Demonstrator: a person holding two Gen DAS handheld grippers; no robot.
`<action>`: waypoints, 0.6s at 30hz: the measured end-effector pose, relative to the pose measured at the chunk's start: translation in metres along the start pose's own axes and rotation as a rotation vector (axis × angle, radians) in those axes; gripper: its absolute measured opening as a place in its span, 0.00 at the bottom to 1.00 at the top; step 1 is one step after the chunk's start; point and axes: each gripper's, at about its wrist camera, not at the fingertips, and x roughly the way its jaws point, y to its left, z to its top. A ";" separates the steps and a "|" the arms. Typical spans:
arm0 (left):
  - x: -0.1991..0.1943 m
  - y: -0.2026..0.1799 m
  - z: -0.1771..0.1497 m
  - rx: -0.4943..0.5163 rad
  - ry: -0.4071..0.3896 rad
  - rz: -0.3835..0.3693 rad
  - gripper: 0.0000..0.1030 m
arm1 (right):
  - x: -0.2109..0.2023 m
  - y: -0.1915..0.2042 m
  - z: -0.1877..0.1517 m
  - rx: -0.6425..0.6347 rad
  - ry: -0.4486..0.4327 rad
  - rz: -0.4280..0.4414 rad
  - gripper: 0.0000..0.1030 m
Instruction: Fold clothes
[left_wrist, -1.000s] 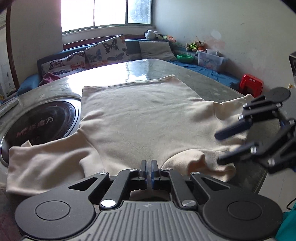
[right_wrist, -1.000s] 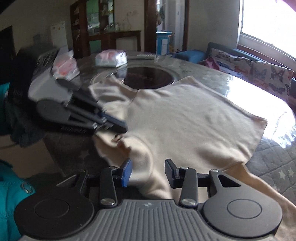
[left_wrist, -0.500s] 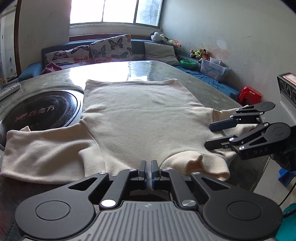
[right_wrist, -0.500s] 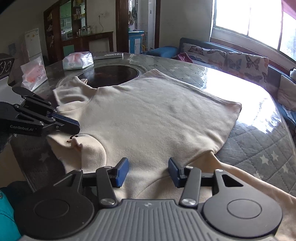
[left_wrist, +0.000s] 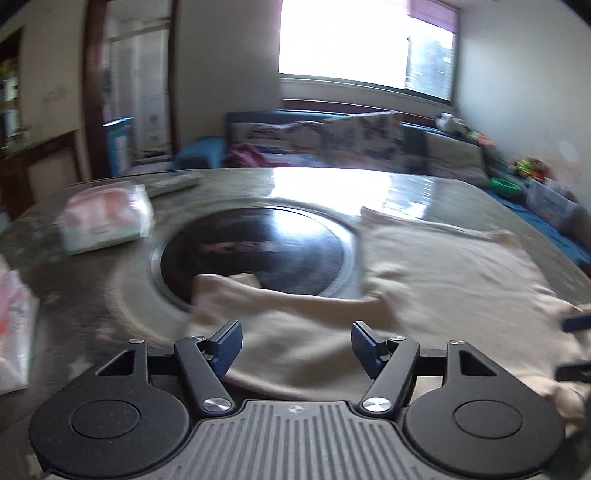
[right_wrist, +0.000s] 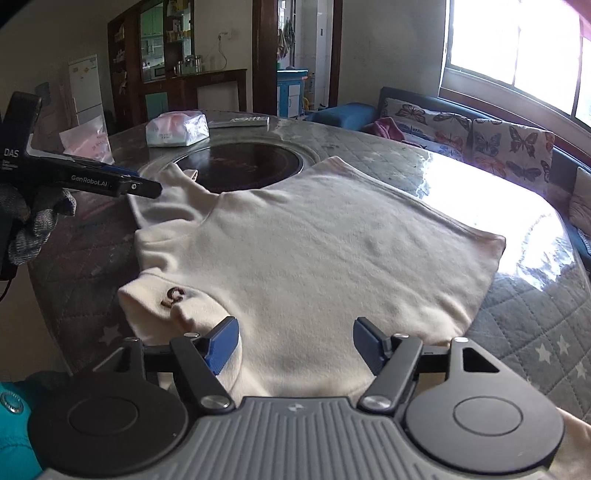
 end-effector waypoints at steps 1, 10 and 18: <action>0.003 0.007 0.001 -0.020 0.001 0.034 0.67 | 0.002 0.000 0.001 0.005 -0.003 -0.002 0.69; 0.023 0.040 -0.002 -0.127 0.045 0.079 0.51 | 0.011 -0.003 -0.001 0.040 0.007 0.005 0.69; 0.009 0.005 0.005 -0.047 -0.042 -0.035 0.11 | 0.014 -0.006 -0.003 0.061 0.006 0.002 0.69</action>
